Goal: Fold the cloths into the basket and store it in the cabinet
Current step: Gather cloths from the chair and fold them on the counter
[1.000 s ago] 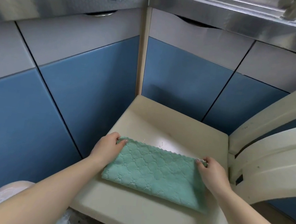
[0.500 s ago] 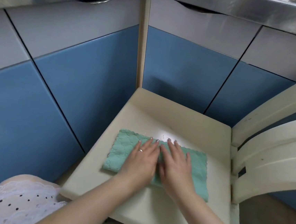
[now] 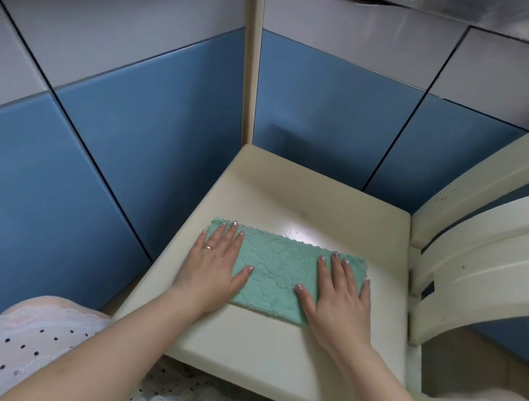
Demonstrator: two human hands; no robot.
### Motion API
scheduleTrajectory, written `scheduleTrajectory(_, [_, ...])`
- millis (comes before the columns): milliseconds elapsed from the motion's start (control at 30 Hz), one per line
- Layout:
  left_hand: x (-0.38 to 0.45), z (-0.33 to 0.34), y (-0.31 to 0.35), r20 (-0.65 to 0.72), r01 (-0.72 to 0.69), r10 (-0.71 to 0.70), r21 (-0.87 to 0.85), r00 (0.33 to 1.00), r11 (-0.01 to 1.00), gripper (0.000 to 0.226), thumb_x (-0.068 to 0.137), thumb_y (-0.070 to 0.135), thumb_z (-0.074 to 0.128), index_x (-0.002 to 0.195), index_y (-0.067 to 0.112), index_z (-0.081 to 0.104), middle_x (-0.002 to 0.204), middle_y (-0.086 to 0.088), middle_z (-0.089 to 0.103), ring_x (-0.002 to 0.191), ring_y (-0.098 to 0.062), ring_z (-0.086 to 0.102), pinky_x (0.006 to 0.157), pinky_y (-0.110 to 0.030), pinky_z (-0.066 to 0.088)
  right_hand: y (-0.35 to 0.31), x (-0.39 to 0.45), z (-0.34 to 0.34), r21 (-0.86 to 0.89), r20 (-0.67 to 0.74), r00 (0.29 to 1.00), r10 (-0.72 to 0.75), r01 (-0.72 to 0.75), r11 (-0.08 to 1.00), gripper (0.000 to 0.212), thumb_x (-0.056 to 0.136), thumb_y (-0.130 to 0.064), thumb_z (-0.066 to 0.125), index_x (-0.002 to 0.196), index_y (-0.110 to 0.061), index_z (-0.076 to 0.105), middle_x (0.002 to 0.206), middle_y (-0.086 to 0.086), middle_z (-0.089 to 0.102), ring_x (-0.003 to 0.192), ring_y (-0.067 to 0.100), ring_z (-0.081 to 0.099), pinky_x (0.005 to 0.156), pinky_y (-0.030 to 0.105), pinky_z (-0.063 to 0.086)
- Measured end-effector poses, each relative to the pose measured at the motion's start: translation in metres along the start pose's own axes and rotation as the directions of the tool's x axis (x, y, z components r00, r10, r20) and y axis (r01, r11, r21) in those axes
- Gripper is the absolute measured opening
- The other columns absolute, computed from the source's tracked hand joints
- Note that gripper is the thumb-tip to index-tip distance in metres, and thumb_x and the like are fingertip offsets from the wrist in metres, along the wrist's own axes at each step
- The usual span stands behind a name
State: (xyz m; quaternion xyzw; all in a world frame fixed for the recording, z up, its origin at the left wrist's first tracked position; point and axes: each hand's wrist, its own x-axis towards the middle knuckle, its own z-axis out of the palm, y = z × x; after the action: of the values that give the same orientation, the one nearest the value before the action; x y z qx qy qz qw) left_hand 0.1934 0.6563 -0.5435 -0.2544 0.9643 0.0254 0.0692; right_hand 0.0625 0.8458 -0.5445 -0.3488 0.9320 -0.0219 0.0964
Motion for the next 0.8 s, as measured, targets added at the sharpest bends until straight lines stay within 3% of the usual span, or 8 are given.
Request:
scheduleTrajectory(133, [-0.001,-0.001,-0.005,0.043,0.04,-0.04,-0.004,0.998,0.999,0.091,0.073,0.06,-0.016,0.151,0.015,-0.001,0.159,-0.002,-0.009,0.146,-0.017,-0.008,0.118,-0.041,-0.005,0.007,-0.006,-0.008,-0.006,0.057,0.996,0.063,-0.063,0.998,0.08,0.085,-0.07,0.004,0.151,-0.026,0.0,0.159,-0.002,-0.007,0.146,0.016,-0.007,0.116,0.052,0.001])
scheduleTrajectory(200, [-0.003,-0.007,-0.001,-0.011,0.005,-0.005,-0.002,1.0,1.0,0.084,0.08,0.053,-0.006,0.15,0.013,0.015,0.159,-0.004,0.009,0.147,-0.02,0.005,0.118,-0.043,0.002,0.005,0.001,-0.015,-0.011,0.056,0.997,0.058,-0.058,0.998,0.071,0.091,-0.063,0.022,0.15,-0.024,0.012,0.159,0.0,0.003,0.146,0.017,0.0,0.113,0.055,0.002])
scheduleTrajectory(300, [-0.026,-0.009,0.021,-0.227,-0.279,0.281,0.042,0.932,0.959,0.052,0.085,0.031,0.03,0.126,0.016,0.057,0.131,-0.001,0.059,0.127,-0.018,0.05,0.108,-0.048,0.034,-0.003,0.012,-0.026,0.09,-0.102,0.985,-0.137,0.147,0.985,0.044,0.095,-0.036,0.038,0.137,-0.022,0.044,0.152,0.002,0.031,0.143,0.021,0.022,0.112,0.054,0.011])
scheduleTrajectory(367, [-0.041,-0.003,0.041,-0.289,-0.479,0.464,0.021,0.837,0.878,0.04,0.083,0.026,0.04,0.114,0.019,0.065,0.117,0.004,0.066,0.114,-0.014,0.059,0.101,-0.047,0.044,-0.013,0.017,-0.032,0.138,-0.107,0.941,-0.322,0.335,0.932,0.05,0.088,-0.028,0.027,0.129,-0.021,0.055,0.146,0.004,0.042,0.138,0.023,0.034,0.112,0.052,0.013])
scheduleTrajectory(467, [-0.055,0.006,0.05,-0.269,-0.511,0.5,0.03,0.823,0.859,0.038,0.083,0.024,0.043,0.111,0.02,0.068,0.115,0.004,0.066,0.112,-0.014,0.06,0.098,-0.047,0.046,-0.021,0.018,-0.032,0.033,0.041,0.909,-0.415,0.414,0.91,0.052,0.09,-0.031,0.023,0.137,-0.031,0.044,0.15,-0.005,0.034,0.139,0.016,0.03,0.114,0.049,0.007])
scheduleTrajectory(600, [-0.06,0.011,0.026,-0.271,-0.48,0.488,0.099,0.83,0.872,0.041,0.083,0.023,0.041,0.113,0.022,0.068,0.122,0.007,0.065,0.116,-0.015,0.06,0.098,-0.052,0.044,-0.012,0.013,-0.025,-0.058,-0.041,0.92,-0.389,0.387,0.92,0.043,0.092,-0.019,0.044,0.133,-0.031,0.05,0.135,0.003,0.051,0.125,0.028,0.045,0.109,0.056,0.02])
scheduleTrajectory(700, [-0.065,0.01,0.0,-0.262,-0.461,0.479,0.129,0.838,0.878,0.043,0.082,0.021,0.039,0.115,0.023,0.066,0.124,0.007,0.064,0.117,-0.016,0.059,0.106,-0.05,0.037,-0.004,0.003,-0.016,-0.123,-0.114,0.901,-0.418,0.404,0.906,0.042,0.08,-0.016,0.058,0.12,-0.03,0.062,0.106,0.004,0.062,0.095,0.03,0.06,0.093,0.051,0.043])
scheduleTrajectory(800, [-0.069,0.013,-0.025,-0.245,-0.484,0.507,0.152,0.826,0.862,0.045,0.084,0.019,0.037,0.121,0.022,0.062,0.128,0.005,0.061,0.119,-0.017,0.057,0.105,-0.049,0.025,-0.002,-0.015,-0.014,-0.126,-0.19,0.864,-0.467,0.45,0.884,0.045,0.065,-0.014,0.075,0.107,-0.029,0.07,0.087,-0.002,0.062,0.073,0.021,0.062,0.072,0.037,0.051])
